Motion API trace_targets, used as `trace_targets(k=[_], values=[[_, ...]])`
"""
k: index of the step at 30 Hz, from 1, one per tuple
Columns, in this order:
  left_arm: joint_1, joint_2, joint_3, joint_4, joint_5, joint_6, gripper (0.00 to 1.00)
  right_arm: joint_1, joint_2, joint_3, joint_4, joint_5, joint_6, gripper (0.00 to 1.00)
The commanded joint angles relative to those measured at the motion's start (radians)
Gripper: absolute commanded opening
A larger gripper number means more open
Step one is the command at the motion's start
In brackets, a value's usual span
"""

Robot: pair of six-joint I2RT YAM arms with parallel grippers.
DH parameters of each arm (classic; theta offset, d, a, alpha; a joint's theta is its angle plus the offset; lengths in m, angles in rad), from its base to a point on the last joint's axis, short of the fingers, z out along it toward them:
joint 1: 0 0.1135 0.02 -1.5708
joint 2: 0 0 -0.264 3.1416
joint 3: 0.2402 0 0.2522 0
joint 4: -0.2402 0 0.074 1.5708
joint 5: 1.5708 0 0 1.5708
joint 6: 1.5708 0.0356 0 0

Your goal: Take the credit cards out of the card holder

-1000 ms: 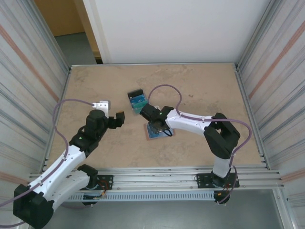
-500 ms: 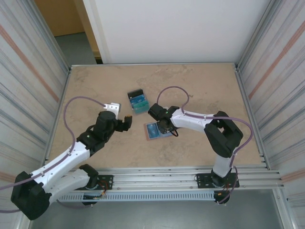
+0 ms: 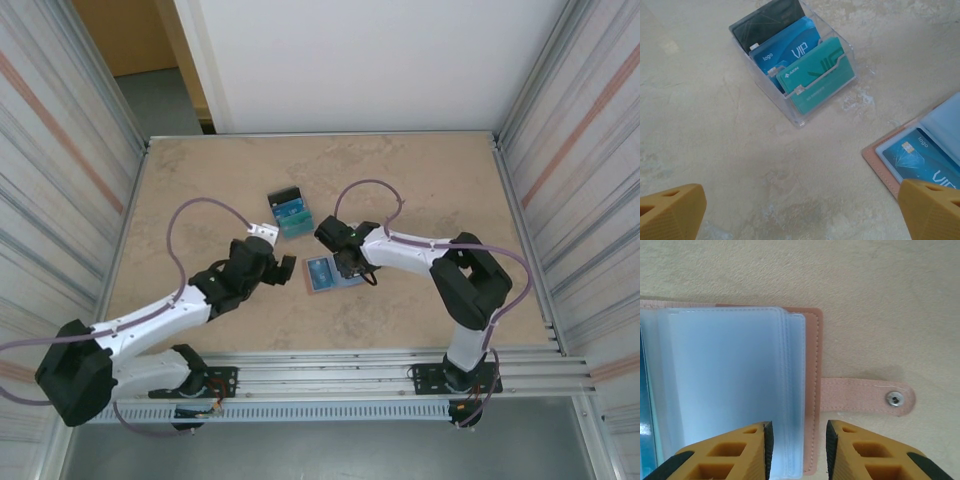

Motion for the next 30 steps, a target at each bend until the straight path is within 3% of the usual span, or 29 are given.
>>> trace_targets(k=[1, 7, 11, 14, 19, 30], values=[[-0.027, 0.034, 0.043, 0.033, -0.066, 0.029, 0.99, -0.011, -0.07, -0.009, -0.05, 0.06, 0.031, 0.36], [-0.044, 0.125, 0.056, 0.06, -0.053, 0.003, 0.99, -0.033, -0.139, -0.02, -0.035, 0.006, 0.042, 0.36], [-0.044, 0.181, 0.059, 0.063, -0.027, -0.078, 0.99, -0.066, -0.19, -0.06, 0.068, -0.174, 0.036, 0.34], [-0.044, 0.223, 0.07, 0.045, -0.009, -0.141, 0.99, -0.103, -0.204, -0.096, 0.156, -0.33, 0.044, 0.22], [-0.043, 0.285, 0.08, 0.035, 0.015, -0.187, 0.99, -0.136, -0.163, -0.117, 0.258, -0.54, 0.058, 0.16], [-0.044, 0.369, 0.093, 0.036, 0.037, -0.192, 0.99, -0.126, -0.022, -0.058, 0.277, -0.608, 0.061, 0.24]])
